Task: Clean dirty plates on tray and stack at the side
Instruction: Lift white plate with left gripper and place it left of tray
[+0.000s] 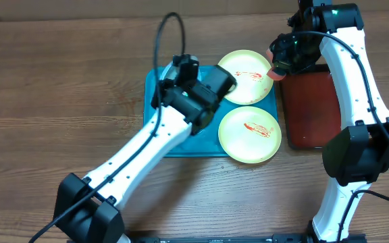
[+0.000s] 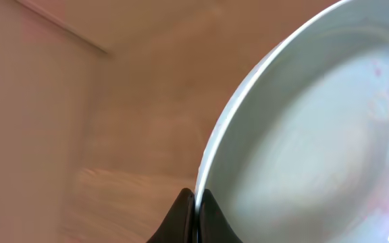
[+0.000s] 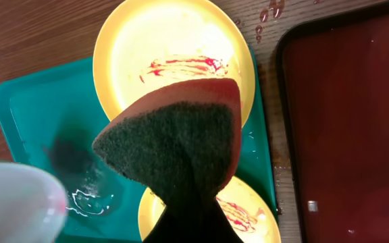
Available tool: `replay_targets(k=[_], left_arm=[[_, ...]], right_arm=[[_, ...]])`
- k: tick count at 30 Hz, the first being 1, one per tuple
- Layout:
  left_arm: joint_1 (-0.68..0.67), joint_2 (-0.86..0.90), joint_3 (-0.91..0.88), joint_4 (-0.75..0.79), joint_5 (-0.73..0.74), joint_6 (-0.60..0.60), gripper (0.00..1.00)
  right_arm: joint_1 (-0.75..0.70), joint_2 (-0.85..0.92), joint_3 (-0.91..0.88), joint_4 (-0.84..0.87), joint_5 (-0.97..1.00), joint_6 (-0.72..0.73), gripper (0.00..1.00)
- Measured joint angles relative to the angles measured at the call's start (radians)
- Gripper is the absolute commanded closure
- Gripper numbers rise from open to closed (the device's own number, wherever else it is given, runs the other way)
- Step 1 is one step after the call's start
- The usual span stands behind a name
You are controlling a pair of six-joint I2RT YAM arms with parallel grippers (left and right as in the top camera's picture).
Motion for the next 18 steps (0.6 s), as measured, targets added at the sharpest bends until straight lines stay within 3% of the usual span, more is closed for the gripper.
replay_targets(k=[3,11,18], left_arm=[[0.097,0.000,0.000,-0.006,0.190,-0.006,0.96],[0.504,0.000,0.000,-0.007,0.708,0.017,0.95],[0.864,0.000,0.000,-0.031,0.922,0.043,0.95]], right_arm=[[0.000,0.000,0.000,0.000,0.000,-0.004,0.96],[0.000,0.000,0.000,-0.003,0.000,-0.016,0.96],[0.000,0.000,0.000,-0.003,0.000,-0.019,0.96]])
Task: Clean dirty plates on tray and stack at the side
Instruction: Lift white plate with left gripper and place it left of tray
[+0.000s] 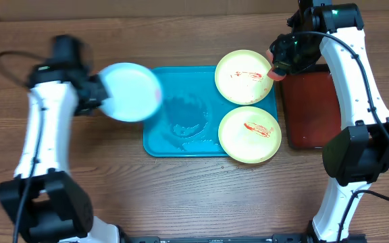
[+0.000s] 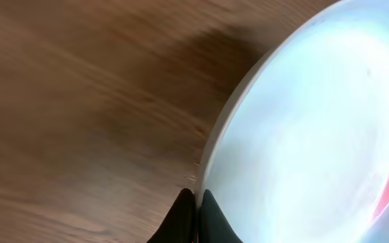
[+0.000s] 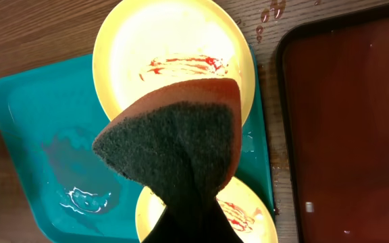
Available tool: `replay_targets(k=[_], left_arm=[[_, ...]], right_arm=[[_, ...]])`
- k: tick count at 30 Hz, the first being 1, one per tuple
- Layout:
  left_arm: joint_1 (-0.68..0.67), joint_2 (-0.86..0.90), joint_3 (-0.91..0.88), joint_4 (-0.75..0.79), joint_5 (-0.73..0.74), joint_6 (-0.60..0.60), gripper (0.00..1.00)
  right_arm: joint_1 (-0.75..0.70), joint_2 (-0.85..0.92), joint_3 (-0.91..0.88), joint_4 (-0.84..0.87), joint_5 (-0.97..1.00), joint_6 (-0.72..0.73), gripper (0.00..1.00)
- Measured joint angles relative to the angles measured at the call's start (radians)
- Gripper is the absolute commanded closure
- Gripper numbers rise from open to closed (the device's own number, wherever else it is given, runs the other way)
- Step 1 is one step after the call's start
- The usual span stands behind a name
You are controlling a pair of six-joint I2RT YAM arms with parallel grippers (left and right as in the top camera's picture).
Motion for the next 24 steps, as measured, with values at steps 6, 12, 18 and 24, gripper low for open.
replay_targets(k=[6,12,18,24], left_arm=[[0.237,0.000,-0.072,0.060,0.037,0.000,0.96],[0.327,0.000,-0.279,0.236,0.061,0.000,0.96],[0.328,0.000,-0.428,0.427,0.109,0.003,0.96],[0.328,0.000,-0.522,0.567,0.126,0.005,0.72]], right_arm=[[0.000,0.000,0.000,0.000,0.000,0.000,0.96],[0.000,0.000,0.000,0.000,0.000,-0.002,0.96],[0.000,0.000,0.000,0.000,0.000,-0.003,0.96],[0.000,0.000,0.000,0.000,0.000,-0.003,0.96]])
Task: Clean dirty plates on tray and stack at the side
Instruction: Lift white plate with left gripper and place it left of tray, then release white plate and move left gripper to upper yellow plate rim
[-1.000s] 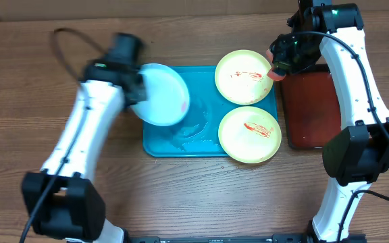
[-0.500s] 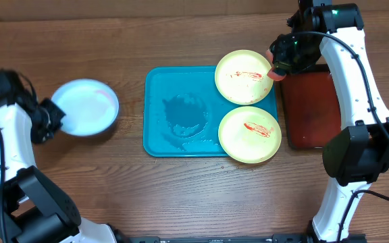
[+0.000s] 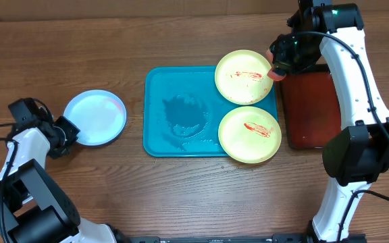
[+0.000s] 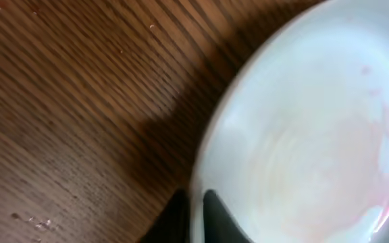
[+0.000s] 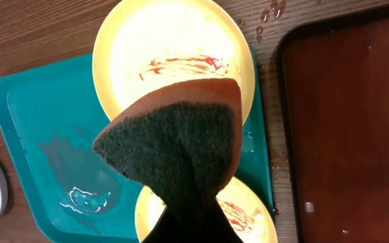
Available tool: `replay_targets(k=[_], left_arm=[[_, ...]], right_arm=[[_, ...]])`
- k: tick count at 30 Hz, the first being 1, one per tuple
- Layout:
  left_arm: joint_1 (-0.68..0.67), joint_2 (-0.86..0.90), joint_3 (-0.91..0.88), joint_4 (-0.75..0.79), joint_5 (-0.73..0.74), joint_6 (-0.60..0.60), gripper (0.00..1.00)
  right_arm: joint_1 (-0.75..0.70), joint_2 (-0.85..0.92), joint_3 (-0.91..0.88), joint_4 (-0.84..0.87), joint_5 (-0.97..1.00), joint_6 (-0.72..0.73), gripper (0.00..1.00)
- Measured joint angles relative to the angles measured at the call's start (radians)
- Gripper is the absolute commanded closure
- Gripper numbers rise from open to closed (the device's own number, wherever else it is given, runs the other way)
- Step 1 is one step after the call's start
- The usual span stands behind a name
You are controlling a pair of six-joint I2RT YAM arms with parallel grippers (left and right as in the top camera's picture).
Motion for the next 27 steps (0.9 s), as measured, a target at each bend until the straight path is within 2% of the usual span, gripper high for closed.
replay_targets(k=[5,6,8,11,14,17,21,27], left_arm=[[-0.007,0.000,-0.019,0.018,0.008,0.009,0.52],[-0.012,0.000,-0.019,0.017,0.011,0.013,0.46],[-0.017,0.000,-0.016,0.000,0.020,0.025,0.43],[-0.022,0.000,0.030,-0.093,0.037,0.041,0.38],[-0.034,0.000,0.137,-0.212,0.048,0.071,0.23],[-0.074,0.000,0.291,-0.335,0.052,0.117,0.14],[-0.216,0.000,0.460,-0.417,0.058,0.164,0.04],[-0.530,0.018,0.558,-0.342,0.104,0.141,0.00]], right_arm=[[0.000,0.000,0.000,0.000,0.000,0.000,0.96],[0.000,0.000,0.000,0.000,0.000,0.000,0.96],[0.000,0.000,0.000,0.000,0.000,0.000,0.96],[0.000,0.000,0.000,0.000,0.000,0.000,0.96],[0.000,0.000,0.000,0.000,0.000,0.000,0.96],[0.000,0.000,0.000,0.000,0.001,0.000,0.96],[0.000,0.000,0.000,0.004,0.001,0.000,0.96],[0.000,0.000,0.000,0.005,0.000,-0.001,0.96]])
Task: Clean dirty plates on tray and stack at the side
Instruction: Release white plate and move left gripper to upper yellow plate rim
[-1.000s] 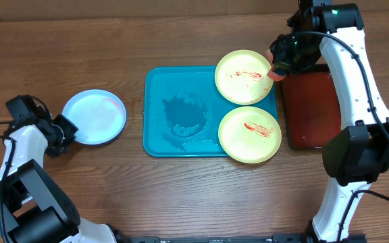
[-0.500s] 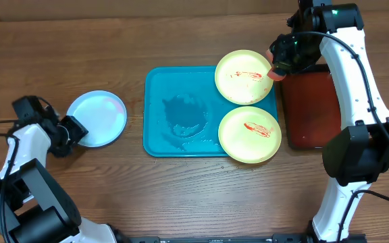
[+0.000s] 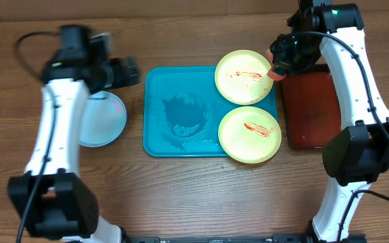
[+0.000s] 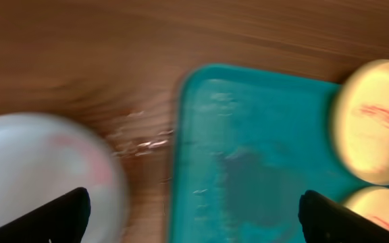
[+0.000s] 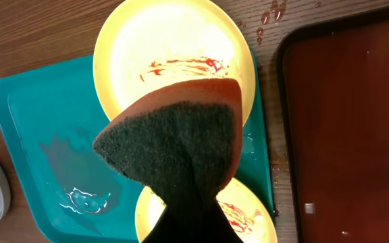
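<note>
Two yellow plates smeared with red, one (image 3: 245, 76) behind the other (image 3: 250, 133), lie on the right side of the wet teal tray (image 3: 181, 135). A white plate (image 3: 103, 121) with a faint pink smear lies on the table left of the tray, partly under my left arm. My left gripper (image 3: 130, 71) hangs open and empty near the tray's far left corner; its wrist view shows the white plate (image 4: 39, 175) and tray (image 4: 248, 169) below. My right gripper (image 3: 275, 67) is shut on an orange and green sponge (image 5: 174, 142) above the far yellow plate (image 5: 174, 61).
A dark red tray (image 3: 309, 108) lies right of the teal tray, under the right arm. Water drops (image 5: 269, 17) dot the wood by the far yellow plate. A puddle (image 3: 184, 115) sits in the teal tray's middle.
My left gripper has let go of the white plate's rim and now stands open, up and to the right near the tray's far left corner. The plate stays on the table. The right arm is unmoved.
My left gripper first held the white plate over the teal tray, then held it left of the tray, then had it lying on the table with the fingers at its rim. Now the plate lies free. My right gripper held the sponge still throughout.
</note>
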Available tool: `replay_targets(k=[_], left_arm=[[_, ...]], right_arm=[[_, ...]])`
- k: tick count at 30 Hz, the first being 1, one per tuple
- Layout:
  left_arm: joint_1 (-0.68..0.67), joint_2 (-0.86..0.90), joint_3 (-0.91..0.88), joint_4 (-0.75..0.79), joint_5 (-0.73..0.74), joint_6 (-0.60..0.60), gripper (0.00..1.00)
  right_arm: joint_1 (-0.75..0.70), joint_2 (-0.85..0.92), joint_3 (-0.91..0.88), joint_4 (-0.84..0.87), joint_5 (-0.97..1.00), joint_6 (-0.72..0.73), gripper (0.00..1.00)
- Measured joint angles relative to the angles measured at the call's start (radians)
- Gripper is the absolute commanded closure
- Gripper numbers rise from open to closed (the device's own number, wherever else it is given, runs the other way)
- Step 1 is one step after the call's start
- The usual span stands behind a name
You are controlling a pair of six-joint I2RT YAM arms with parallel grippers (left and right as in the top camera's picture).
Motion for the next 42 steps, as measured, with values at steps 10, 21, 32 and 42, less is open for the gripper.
replay_targets(k=[10,21,32,42], left_arm=[[-0.320,0.435,0.457,-0.017,0.051,-0.130,0.00],[-0.449,0.656,0.581,0.020,-0.011,-0.211,0.27],[-0.483,0.740,0.583,0.024,-0.092,-0.270,0.67],[-0.484,0.750,0.590,0.027,-0.105,-0.312,0.96]], right_arm=[[0.000,0.000,0.000,0.000,0.000,-0.003,0.96],[0.000,0.000,0.000,-0.002,0.000,-0.003,0.96],[0.000,0.000,0.000,-0.005,0.000,-0.003,0.96],[0.000,0.000,0.000,-0.005,0.000,-0.003,0.96]])
